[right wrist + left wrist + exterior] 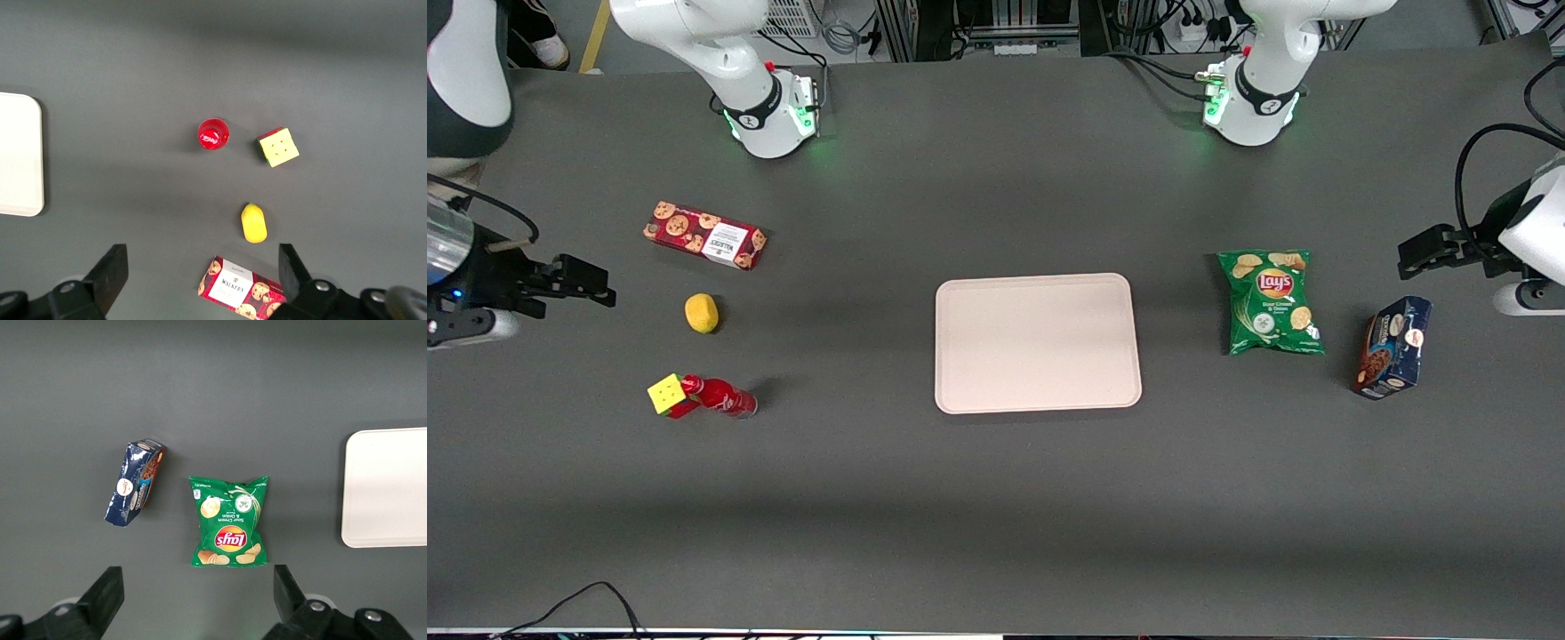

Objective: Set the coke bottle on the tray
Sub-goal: 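Move the right gripper down over the red Coca-Cola bottle, then close the right gripper on the bottle's cap end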

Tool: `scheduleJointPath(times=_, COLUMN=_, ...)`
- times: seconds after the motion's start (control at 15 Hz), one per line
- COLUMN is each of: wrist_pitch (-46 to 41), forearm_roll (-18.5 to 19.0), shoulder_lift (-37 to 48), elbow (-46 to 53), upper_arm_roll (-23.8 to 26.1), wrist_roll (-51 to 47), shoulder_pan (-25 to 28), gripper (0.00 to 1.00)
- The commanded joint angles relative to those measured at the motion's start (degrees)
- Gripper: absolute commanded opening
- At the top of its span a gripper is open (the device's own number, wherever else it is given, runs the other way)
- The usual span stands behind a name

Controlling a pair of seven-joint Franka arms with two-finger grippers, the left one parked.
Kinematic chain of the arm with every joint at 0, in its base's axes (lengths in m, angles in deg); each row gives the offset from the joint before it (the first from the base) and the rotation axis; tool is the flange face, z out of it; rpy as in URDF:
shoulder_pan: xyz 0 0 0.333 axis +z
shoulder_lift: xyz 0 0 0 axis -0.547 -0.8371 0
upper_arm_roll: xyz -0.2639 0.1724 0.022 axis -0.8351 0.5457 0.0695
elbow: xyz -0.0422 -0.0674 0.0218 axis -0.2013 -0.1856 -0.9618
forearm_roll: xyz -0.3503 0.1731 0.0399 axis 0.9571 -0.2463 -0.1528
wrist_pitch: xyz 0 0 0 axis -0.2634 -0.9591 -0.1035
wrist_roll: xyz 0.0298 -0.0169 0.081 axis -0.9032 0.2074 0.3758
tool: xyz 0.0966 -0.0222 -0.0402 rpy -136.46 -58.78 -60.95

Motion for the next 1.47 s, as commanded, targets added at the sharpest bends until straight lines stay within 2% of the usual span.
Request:
scheduleJointPath(times=0.0, wrist_pitch=8.53, forearm_roll=1.31, shoulder_lift=-0.11, elbow=-7.91, upper_arm_roll=0.41, wrist_roll=-1.56, shoulder_pan=0.53, gripper=1.00)
scheduleJointPath(times=0.4, wrist_pitch=29.72, forearm_roll=2.72, shoulder_lift=-2.47, elbow=-21.73, upper_arm_roll=0.85, wrist_roll=-1.56, shoulder_pan=0.53, gripper=1.00)
scheduleJointPath(times=1.0, wrist_pitch=37.13, forearm_roll=2.72, shoulder_lift=-9.86, elbow=-21.48, upper_arm_roll=0.85, wrist_roll=-0.86, shoulder_pan=1.76, gripper=1.00)
scheduleJointPath(times=1.4, wrist_pitch=37.84, forearm_roll=2.72, shoulder_lift=-11.36, elbow=-20.33, upper_arm_roll=0.85, wrist_roll=-0.25, shoulder_pan=1.67, gripper=0.98)
